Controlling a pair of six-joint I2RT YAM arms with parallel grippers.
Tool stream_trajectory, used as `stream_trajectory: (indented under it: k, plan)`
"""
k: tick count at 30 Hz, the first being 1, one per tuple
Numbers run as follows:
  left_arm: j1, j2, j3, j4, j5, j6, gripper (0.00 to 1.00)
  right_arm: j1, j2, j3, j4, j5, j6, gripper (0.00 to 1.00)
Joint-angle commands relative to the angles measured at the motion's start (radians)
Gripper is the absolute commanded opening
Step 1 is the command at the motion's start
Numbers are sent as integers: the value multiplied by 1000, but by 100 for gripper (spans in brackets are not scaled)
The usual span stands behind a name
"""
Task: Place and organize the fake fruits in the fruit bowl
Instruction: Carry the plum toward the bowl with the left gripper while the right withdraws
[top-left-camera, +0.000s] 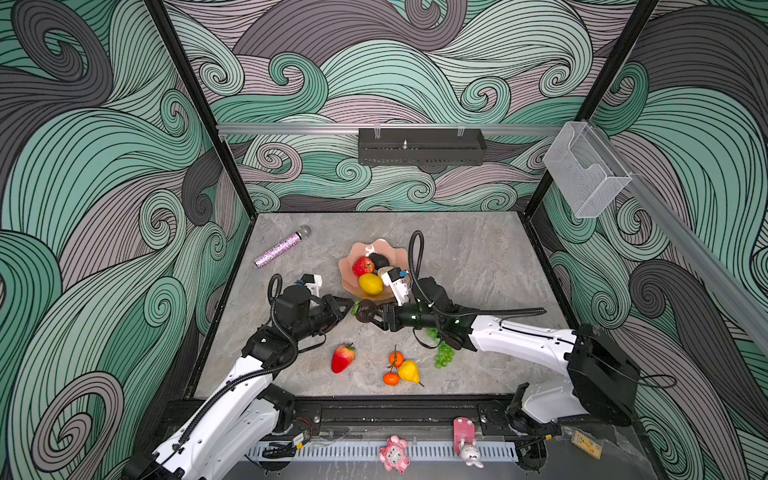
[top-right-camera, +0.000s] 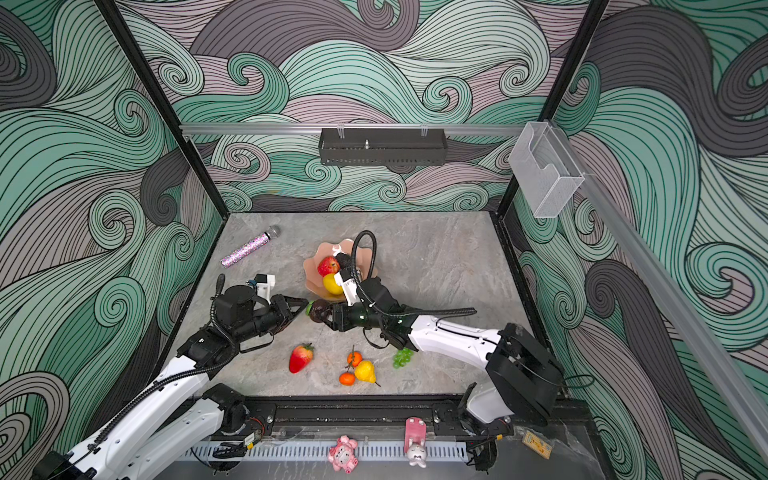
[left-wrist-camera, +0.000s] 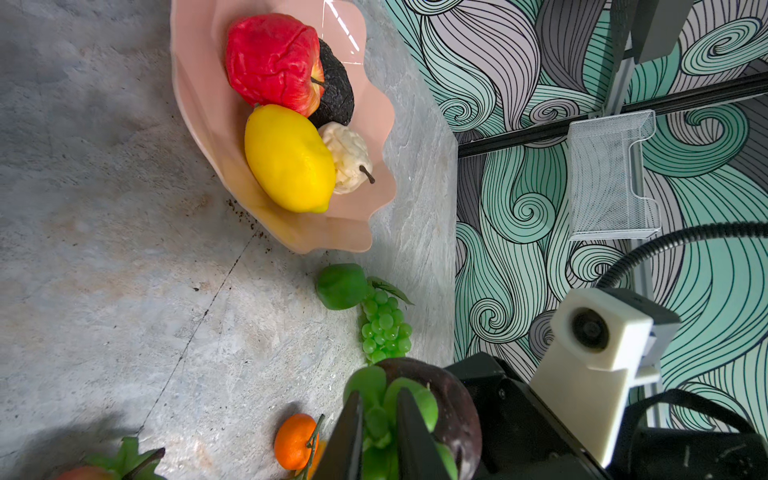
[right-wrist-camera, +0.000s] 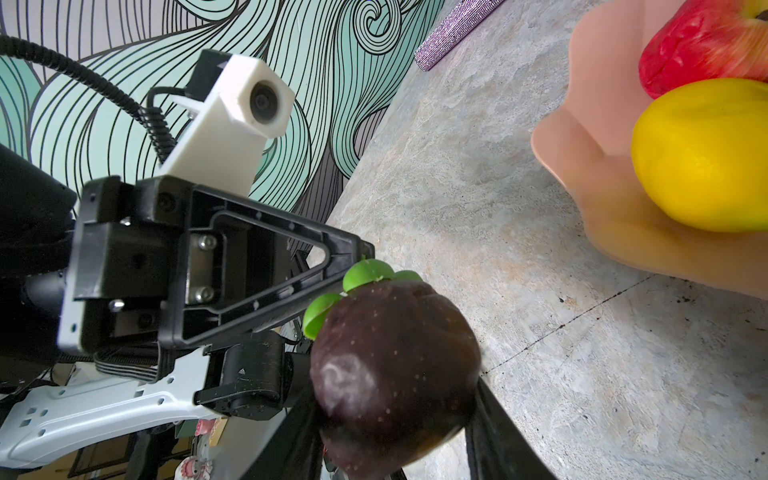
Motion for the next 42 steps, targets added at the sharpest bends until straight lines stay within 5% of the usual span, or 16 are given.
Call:
stream_trajectory:
  k: [1, 10, 18, 25, 34, 42]
  plan:
    - [7, 5, 37, -3, 6, 8, 18, 10, -27, 2, 51, 5, -20, 39]
    - [7, 12, 53, -3, 6, 22, 9, 11, -24, 8, 18, 17, -17, 46]
    - [6, 52, 141, -50, -93, 194, 5, -19, -76, -5, -52, 38, -52, 68]
    - [5, 220, 374, -252, -248, 461, 2, -114, -210, -75, -118, 53, -100, 85]
    - [5, 554, 605, -307, -501, 642, 0, -159, -375, -166, -227, 142, -142, 87]
    - [5, 837, 829, -469, -563, 708, 0, -169, -458, -257, -252, 157, -143, 88]
